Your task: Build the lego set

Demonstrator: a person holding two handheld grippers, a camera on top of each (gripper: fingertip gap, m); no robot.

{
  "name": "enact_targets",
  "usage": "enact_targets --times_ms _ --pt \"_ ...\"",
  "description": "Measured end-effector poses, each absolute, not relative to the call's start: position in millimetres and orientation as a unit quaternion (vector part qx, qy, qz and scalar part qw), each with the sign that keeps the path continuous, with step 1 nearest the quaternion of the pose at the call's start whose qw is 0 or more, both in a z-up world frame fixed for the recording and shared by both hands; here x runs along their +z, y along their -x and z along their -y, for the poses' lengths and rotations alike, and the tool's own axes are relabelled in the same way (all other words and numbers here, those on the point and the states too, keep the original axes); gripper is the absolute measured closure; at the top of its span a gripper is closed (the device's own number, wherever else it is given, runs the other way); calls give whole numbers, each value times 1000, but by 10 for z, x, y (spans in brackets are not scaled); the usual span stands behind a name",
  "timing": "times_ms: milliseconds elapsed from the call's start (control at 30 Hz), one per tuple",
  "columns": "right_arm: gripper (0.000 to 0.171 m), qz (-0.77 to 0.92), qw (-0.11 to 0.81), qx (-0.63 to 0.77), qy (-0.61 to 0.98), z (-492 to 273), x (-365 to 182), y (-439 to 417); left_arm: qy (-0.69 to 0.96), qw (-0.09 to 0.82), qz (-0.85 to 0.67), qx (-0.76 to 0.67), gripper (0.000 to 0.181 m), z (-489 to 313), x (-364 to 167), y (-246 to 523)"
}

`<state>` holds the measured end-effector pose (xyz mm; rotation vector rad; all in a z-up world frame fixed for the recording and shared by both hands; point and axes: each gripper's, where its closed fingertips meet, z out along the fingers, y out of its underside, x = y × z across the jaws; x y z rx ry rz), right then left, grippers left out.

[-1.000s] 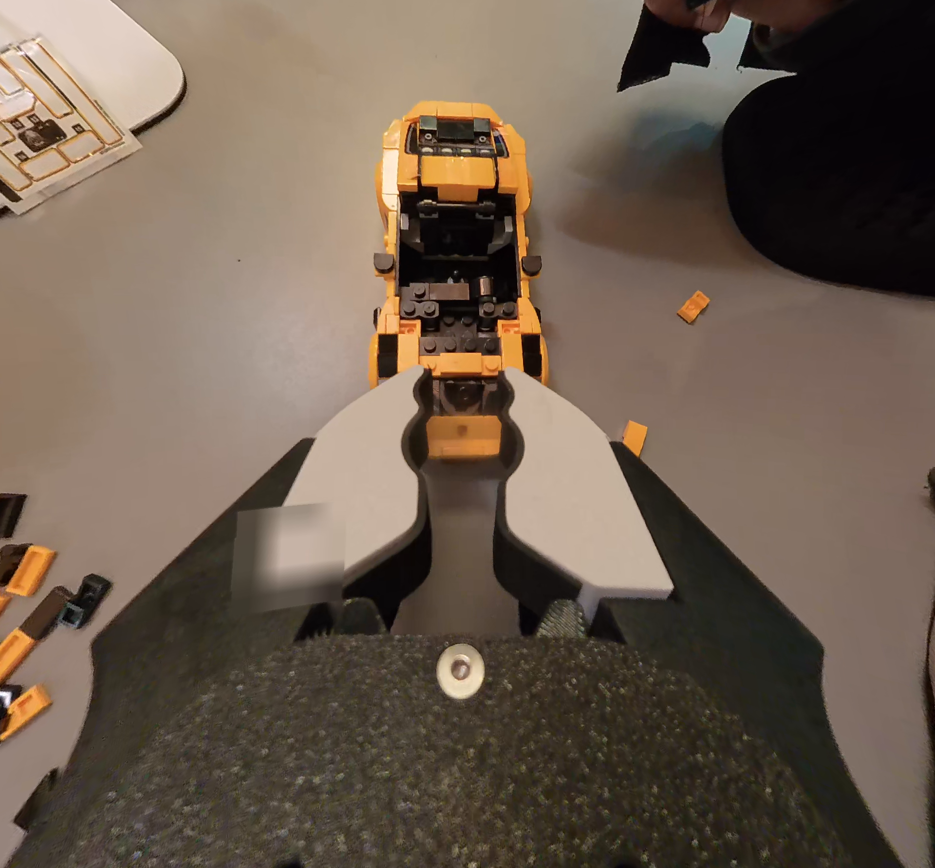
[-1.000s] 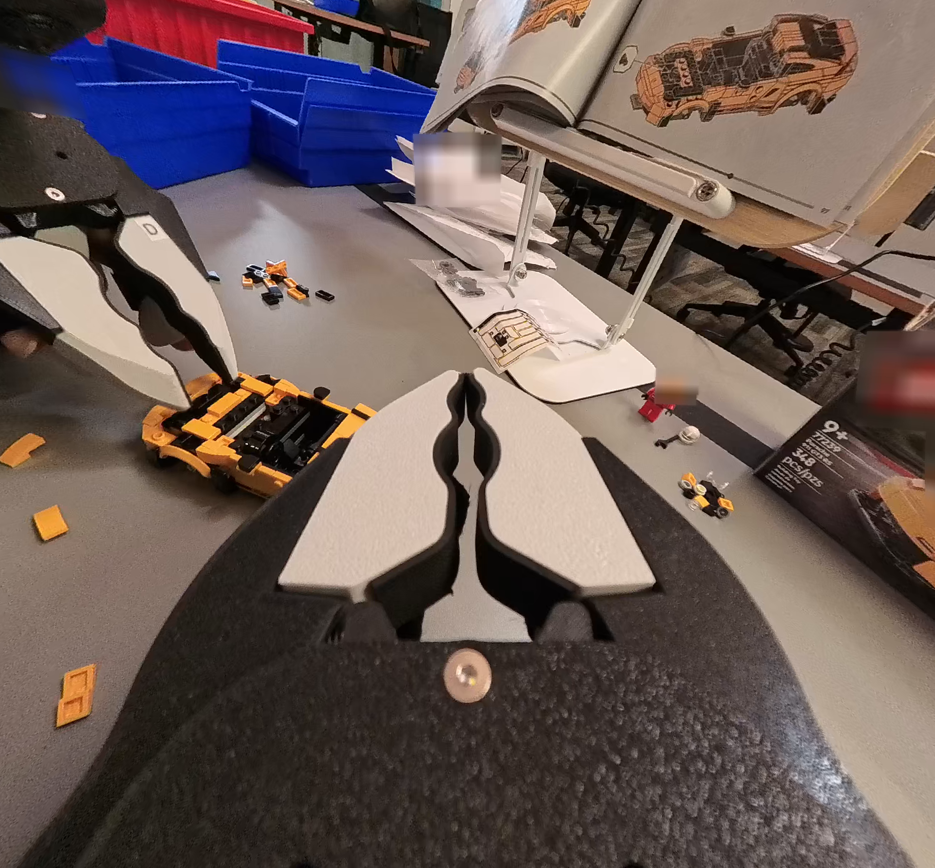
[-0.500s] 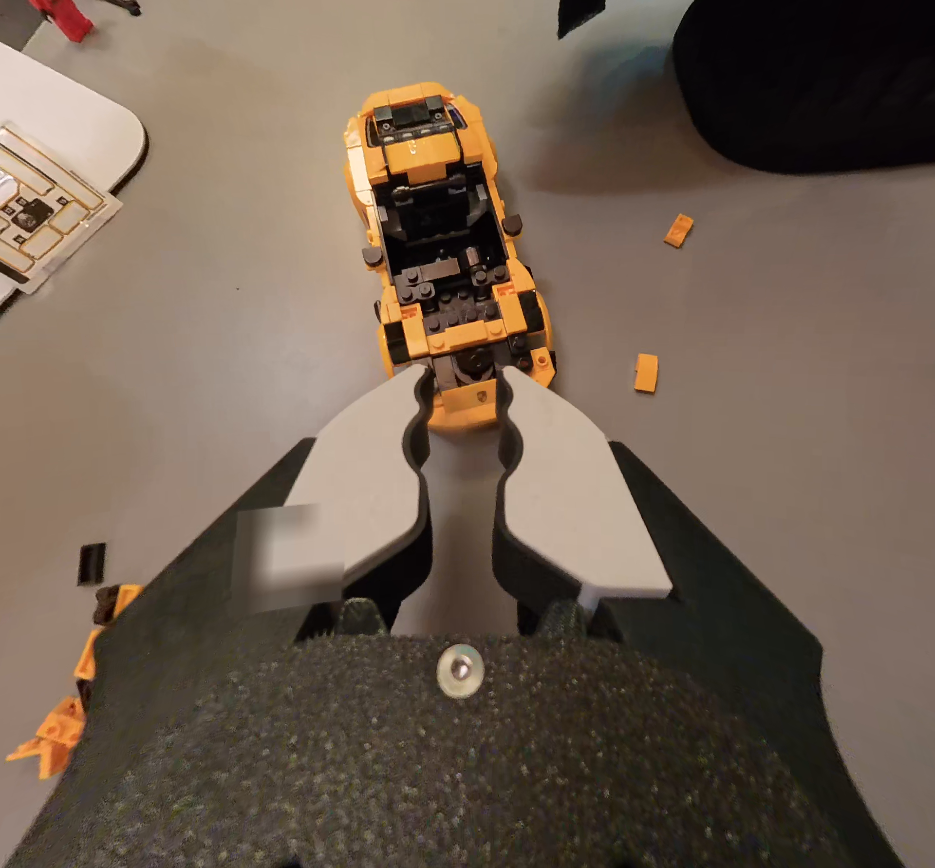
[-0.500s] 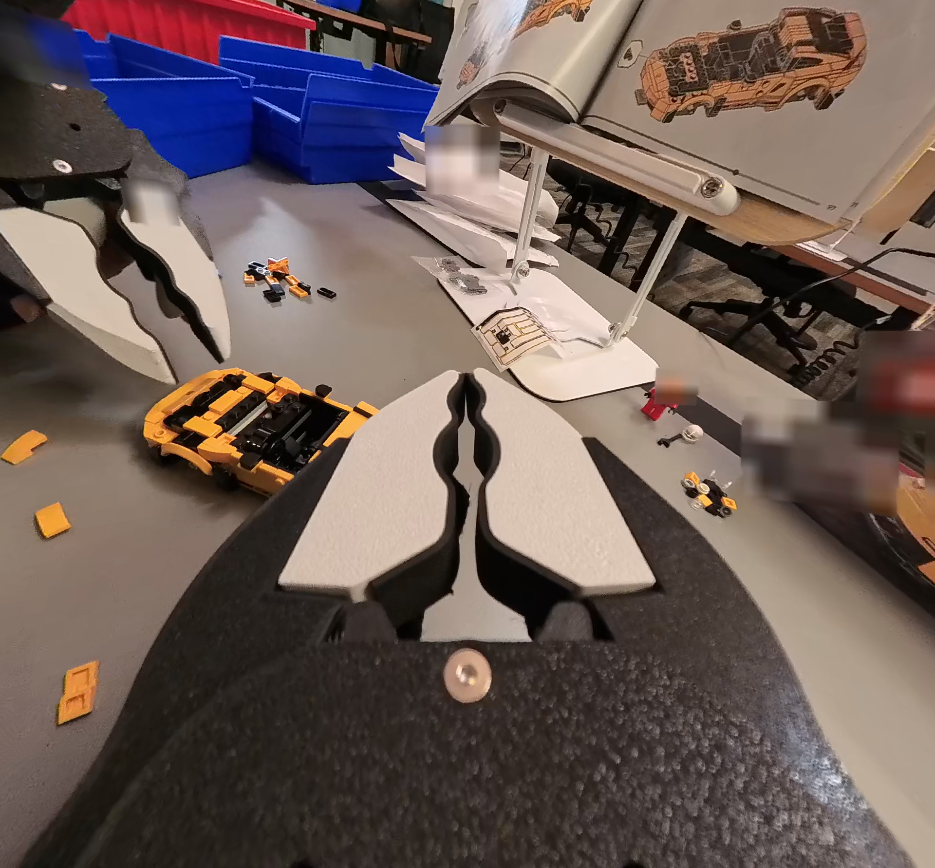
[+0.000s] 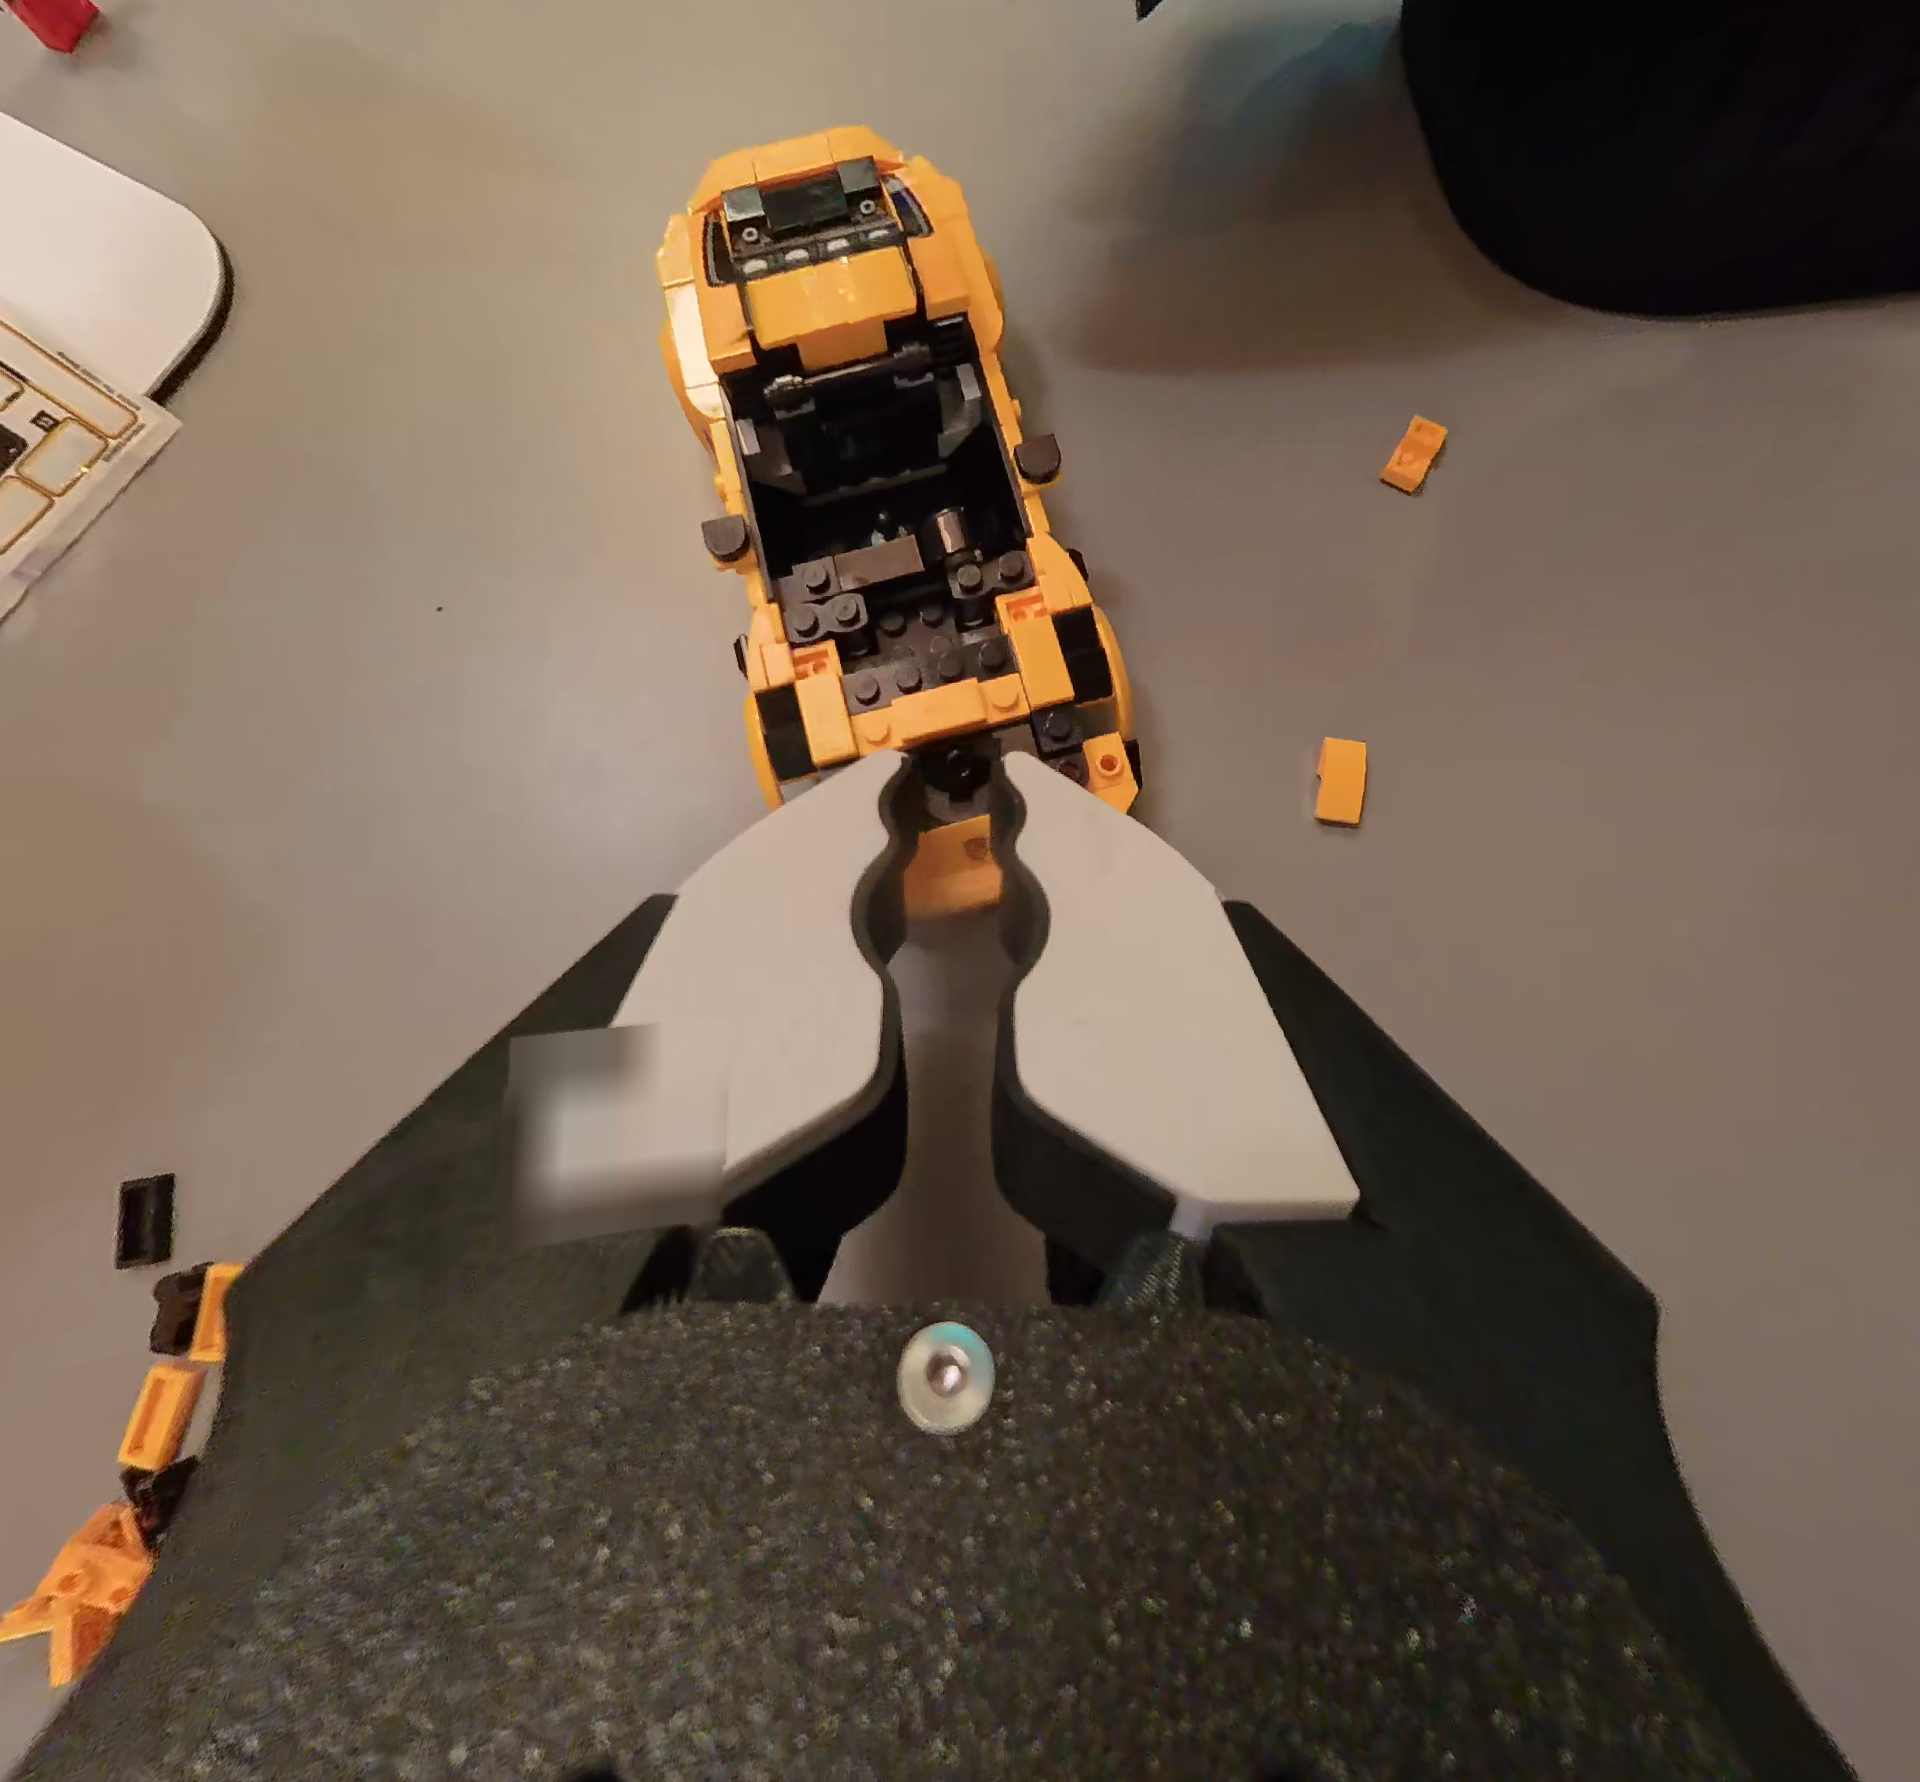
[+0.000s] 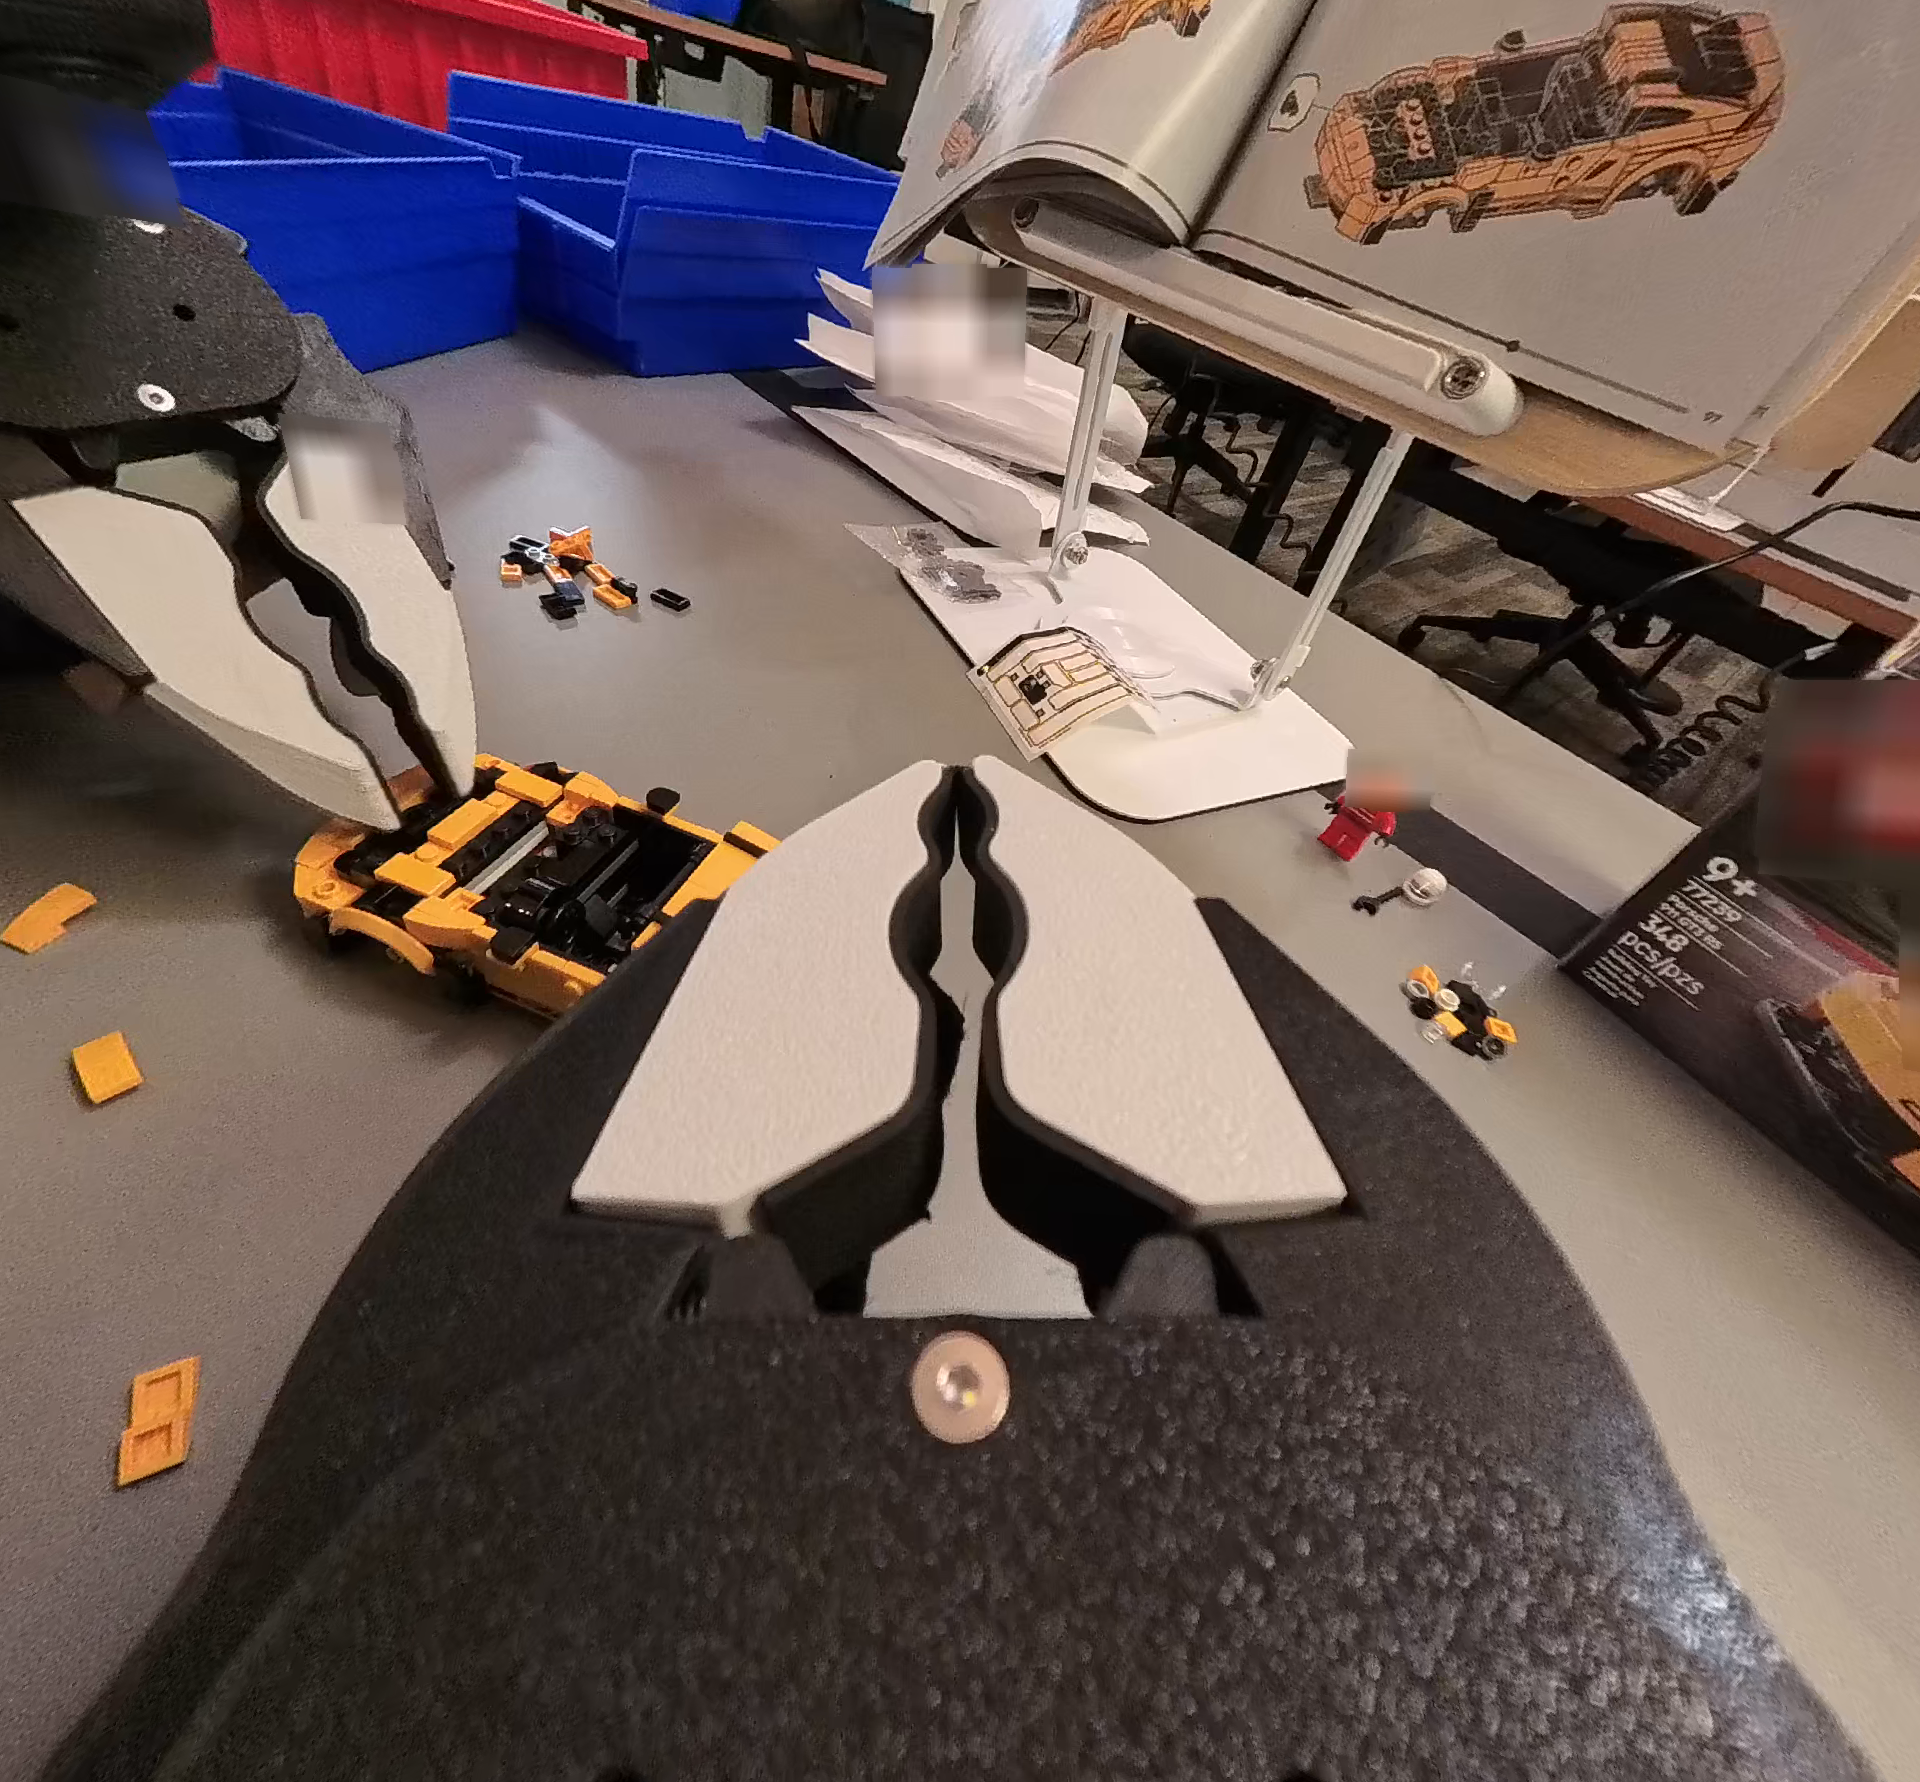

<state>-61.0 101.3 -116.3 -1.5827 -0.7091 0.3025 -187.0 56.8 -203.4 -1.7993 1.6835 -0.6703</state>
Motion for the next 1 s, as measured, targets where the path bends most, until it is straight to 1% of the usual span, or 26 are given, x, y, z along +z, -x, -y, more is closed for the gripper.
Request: enact_targets --times_ms 567,1000 --pt "171 315 634 137 693 -998 -1165 639 710 265 -602 -250 169 -590 -2034 1844" --pt "171 316 632 139 694 -997 -1179 648 714 270 -594 -253 166 -599 -2033 1830"
